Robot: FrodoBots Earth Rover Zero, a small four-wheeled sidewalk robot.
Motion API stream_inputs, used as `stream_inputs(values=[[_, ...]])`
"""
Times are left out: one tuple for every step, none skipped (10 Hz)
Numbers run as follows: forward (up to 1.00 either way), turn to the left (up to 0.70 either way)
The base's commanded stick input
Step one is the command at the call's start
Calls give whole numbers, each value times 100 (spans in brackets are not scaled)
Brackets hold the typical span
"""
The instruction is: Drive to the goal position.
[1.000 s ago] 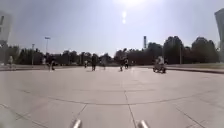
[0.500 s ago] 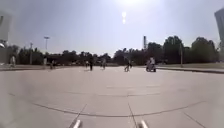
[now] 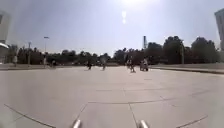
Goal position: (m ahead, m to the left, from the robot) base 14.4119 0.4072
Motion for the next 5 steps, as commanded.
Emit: stream_inputs(values=[[70,0],[70,0],[70,0],[70,0],[70,0]])
